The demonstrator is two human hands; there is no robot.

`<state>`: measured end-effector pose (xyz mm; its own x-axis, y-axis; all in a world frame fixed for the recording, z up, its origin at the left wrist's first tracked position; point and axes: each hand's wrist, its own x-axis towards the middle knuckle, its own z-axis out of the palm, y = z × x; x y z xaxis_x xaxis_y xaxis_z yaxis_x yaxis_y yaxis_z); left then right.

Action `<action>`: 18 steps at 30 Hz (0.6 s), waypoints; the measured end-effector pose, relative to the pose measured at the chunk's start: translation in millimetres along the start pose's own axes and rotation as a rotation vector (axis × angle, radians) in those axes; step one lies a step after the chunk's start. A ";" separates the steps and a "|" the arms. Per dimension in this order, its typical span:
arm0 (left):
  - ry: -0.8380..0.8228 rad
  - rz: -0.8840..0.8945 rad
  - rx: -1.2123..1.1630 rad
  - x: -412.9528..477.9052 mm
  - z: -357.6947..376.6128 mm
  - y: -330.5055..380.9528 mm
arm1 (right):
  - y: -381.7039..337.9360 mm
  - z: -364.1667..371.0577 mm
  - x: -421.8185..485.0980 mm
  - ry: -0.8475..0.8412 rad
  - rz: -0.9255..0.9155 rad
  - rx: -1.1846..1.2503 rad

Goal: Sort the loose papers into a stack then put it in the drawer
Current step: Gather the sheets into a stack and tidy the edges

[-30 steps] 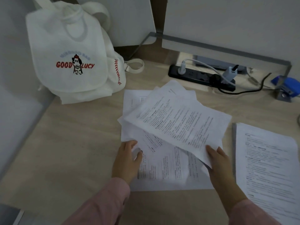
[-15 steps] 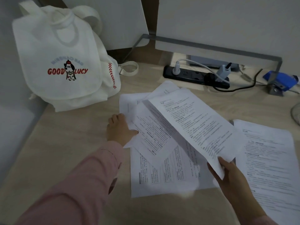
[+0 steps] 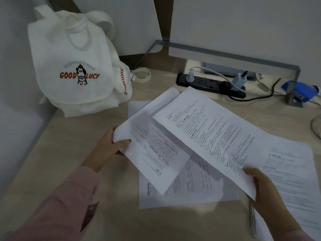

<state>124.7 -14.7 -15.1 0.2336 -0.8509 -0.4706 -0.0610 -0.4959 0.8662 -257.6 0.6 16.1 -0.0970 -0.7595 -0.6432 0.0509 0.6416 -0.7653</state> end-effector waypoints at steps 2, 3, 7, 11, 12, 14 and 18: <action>-0.078 -0.059 0.080 -6.8 -15.8 -2.4 | -6.0 0.5 3.7 0.042 -0.057 -0.038; -0.106 -0.095 0.108 -9.2 -23.2 -5.3 | -7.2 0.1 7.7 0.066 -0.059 -0.047; -0.108 -0.196 0.025 -18.7 -34.7 -18.0 | -7.4 5.8 17.0 0.000 0.045 -0.205; 0.050 -0.225 -0.065 -30.0 -21.7 -35.9 | 1.4 29.4 24.7 -0.068 0.115 -0.346; 0.080 -0.234 -0.090 -33.0 -16.7 -39.2 | 6.8 36.8 26.6 -0.085 0.135 -0.363; 0.113 -0.250 -0.162 -37.3 -7.9 -43.2 | 16.7 50.8 25.6 -0.121 0.154 -0.408; 0.098 -0.241 -0.110 -41.4 -0.7 -47.1 | 33.9 68.8 20.7 -0.212 0.147 -0.550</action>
<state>118.6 44.0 -36.2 0.3219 -0.6874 -0.6511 0.1121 -0.6552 0.7471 -189.5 -0.7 -24.8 0.0749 -0.6270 -0.7754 -0.4775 0.6601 -0.5799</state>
